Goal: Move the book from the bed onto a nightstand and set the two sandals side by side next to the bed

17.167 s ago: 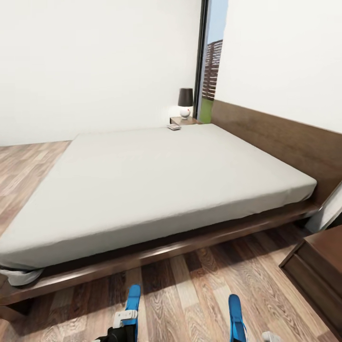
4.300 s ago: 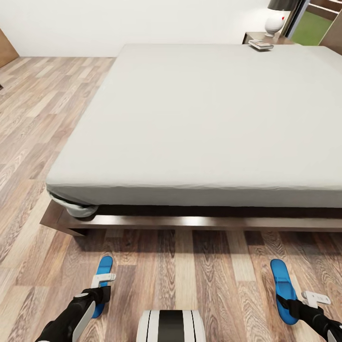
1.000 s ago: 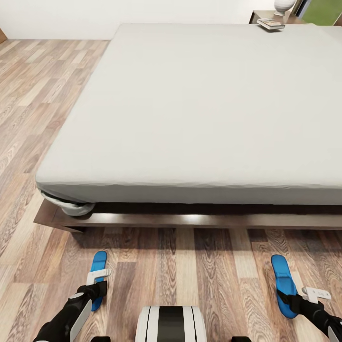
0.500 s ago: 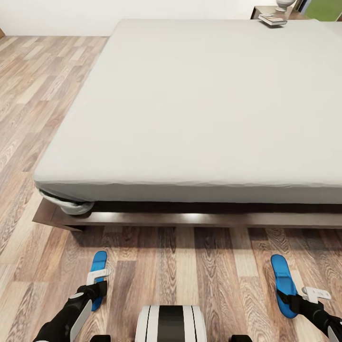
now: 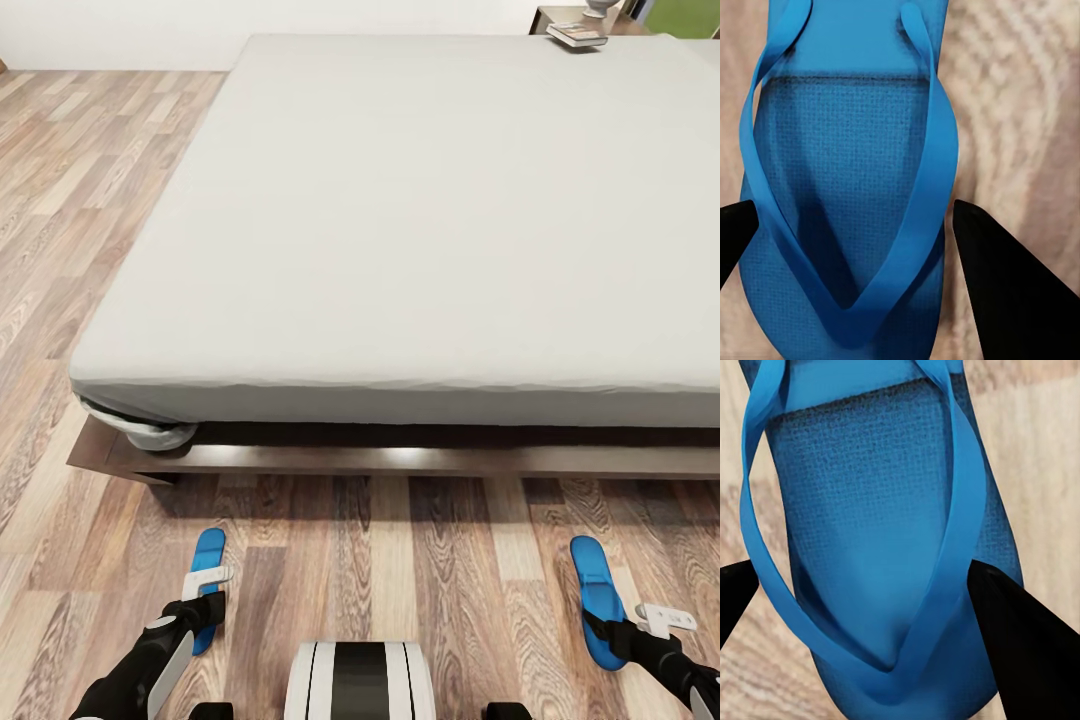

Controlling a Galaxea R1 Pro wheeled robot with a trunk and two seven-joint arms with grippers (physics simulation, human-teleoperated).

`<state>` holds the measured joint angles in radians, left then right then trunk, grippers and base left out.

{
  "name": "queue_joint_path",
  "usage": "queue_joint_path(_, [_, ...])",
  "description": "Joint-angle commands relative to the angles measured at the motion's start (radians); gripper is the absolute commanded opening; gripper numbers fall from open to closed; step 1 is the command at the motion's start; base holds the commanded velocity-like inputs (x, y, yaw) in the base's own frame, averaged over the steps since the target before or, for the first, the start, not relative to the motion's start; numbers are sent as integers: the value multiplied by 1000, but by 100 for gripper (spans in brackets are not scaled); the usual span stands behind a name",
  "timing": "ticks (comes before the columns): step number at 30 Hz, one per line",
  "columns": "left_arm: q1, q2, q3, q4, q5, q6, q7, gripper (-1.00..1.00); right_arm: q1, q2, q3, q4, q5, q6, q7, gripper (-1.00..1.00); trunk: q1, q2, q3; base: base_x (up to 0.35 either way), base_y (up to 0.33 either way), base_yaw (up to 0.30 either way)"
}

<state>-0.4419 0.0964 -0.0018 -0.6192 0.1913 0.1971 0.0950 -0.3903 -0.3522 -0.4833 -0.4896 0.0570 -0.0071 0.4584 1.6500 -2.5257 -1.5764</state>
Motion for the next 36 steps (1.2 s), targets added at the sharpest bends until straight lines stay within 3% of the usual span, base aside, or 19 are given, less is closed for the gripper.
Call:
queue_joint_path(1, [0,0,-1,-2,10,5,5,-100,-1,0,-7,0,6,-1,8,-100,0,0,-1,0,0,0])
queue_joint_path(36, [0,0,-1,-2,10,4,5,-100,-1,0,-7,0,6,-1,8,-100,1,-1,-12,0,0,0])
